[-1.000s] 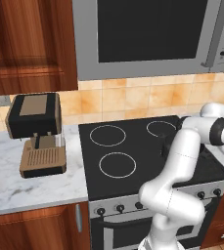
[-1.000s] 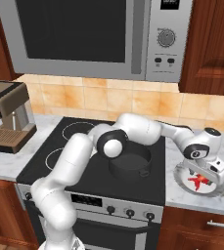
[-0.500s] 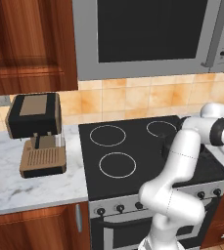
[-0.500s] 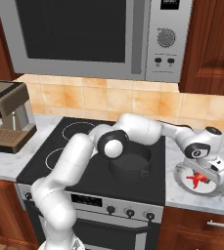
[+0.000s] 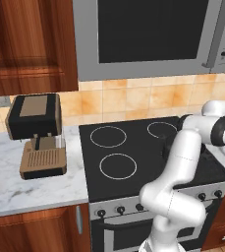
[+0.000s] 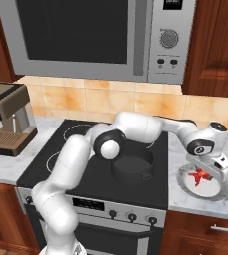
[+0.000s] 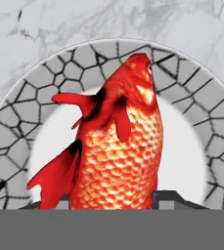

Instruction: Retrieve the frozen meat and place it in the pot on a burner. Then turn the burner on.

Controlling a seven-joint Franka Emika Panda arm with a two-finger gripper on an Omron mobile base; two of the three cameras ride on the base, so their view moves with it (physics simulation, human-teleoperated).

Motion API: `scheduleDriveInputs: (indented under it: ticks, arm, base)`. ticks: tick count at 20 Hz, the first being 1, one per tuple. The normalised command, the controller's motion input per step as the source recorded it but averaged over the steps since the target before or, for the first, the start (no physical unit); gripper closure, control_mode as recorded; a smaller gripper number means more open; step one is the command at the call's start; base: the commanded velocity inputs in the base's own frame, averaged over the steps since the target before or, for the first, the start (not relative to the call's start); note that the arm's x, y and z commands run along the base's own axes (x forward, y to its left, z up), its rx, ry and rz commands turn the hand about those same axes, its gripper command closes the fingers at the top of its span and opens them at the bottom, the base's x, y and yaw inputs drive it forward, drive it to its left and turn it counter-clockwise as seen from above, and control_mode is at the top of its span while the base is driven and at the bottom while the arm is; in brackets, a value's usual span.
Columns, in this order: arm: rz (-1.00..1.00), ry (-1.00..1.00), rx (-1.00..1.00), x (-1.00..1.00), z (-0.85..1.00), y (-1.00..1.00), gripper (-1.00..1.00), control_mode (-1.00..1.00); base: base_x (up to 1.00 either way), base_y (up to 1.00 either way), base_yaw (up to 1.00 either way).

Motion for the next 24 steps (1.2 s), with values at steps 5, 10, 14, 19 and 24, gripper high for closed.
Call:
scheduleDriveInputs:
  ticks: [5,10,14,19,24]
  arm:
    - [0.00,-0.14,-0.01,-0.28,0.43,0.29,1.00,-1.00]
    - [0.00,-0.15,-0.03,-0.25,0.34,0.41,1.00,-1.00]
    - [0.00,0.00,0.00,-0.20,0.17,0.43,1.00,-1.00]
    - [-0.01,0.00,-0.11,-0.14,0.61,0.81,1.00,-1.00]
    - [-0.02,-0.01,-0.12,-0.16,0.41,0.70,1.00,-1.00]
  base:
    - [0.00,0.00,0.00]
    - [0.00,0.00,0.00]
    - [0.00,0.00,0.00]
    - [0.00,0.00,0.00]
    - [0.00,0.00,0.00]
